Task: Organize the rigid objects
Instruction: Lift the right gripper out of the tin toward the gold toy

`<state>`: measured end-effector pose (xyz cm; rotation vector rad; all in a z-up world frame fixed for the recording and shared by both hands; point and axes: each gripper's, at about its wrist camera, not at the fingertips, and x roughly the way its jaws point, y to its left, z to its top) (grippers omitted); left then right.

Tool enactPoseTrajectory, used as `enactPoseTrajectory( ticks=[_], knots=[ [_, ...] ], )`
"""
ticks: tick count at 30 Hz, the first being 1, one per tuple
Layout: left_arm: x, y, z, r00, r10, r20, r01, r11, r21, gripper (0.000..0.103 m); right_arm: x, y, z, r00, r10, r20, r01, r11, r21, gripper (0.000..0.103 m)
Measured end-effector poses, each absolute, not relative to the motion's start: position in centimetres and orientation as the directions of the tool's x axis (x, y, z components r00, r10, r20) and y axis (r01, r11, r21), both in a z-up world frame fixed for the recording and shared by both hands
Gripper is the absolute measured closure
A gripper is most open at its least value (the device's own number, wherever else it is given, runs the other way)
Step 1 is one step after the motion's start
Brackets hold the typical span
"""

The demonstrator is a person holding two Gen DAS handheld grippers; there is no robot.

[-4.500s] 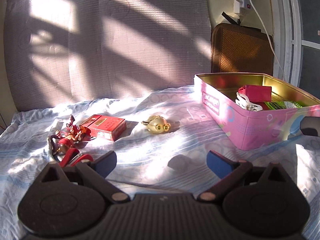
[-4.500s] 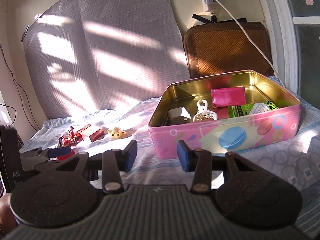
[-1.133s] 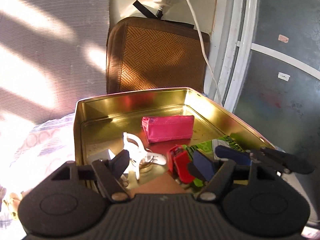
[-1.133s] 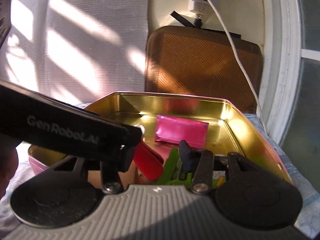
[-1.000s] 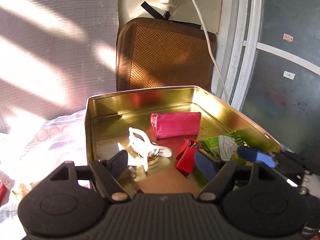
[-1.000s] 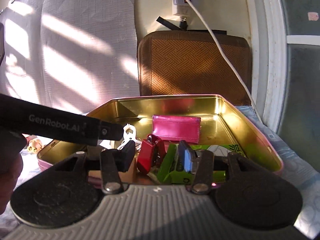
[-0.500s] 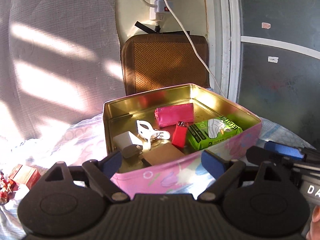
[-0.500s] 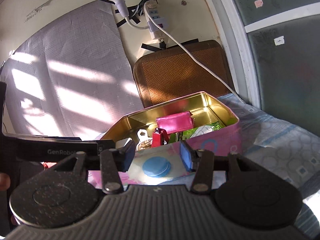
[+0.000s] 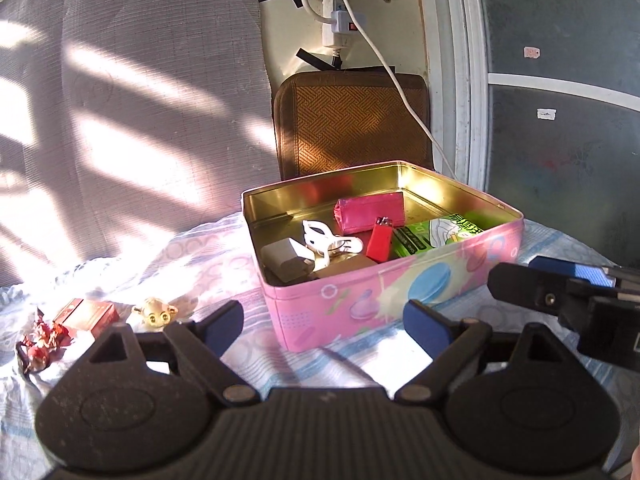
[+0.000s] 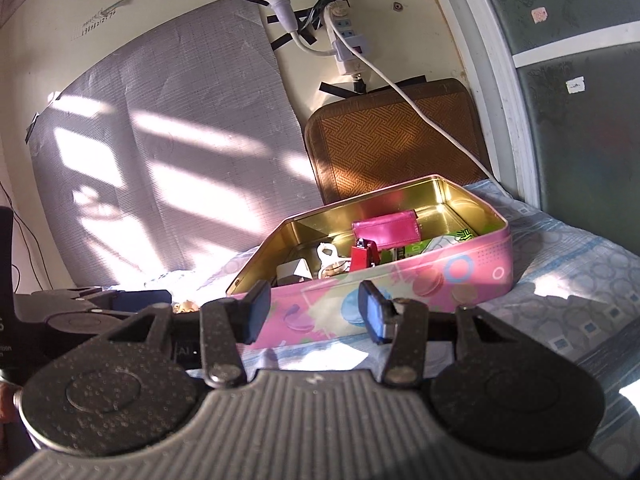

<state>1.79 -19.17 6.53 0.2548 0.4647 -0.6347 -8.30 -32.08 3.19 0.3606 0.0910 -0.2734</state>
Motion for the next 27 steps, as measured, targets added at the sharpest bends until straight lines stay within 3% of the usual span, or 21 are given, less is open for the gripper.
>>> enactPoseTrajectory(
  ticks=[27],
  knots=[
    [4.1, -12.1, 3.5, 0.741, -0.444, -0.504, 0.524, 0.851, 0.021, 0.005, -5.2, -28.1, 2.0, 0.948, -0.202, -0.246, 0.271, 0.918, 0.289, 0.052]
  ],
)
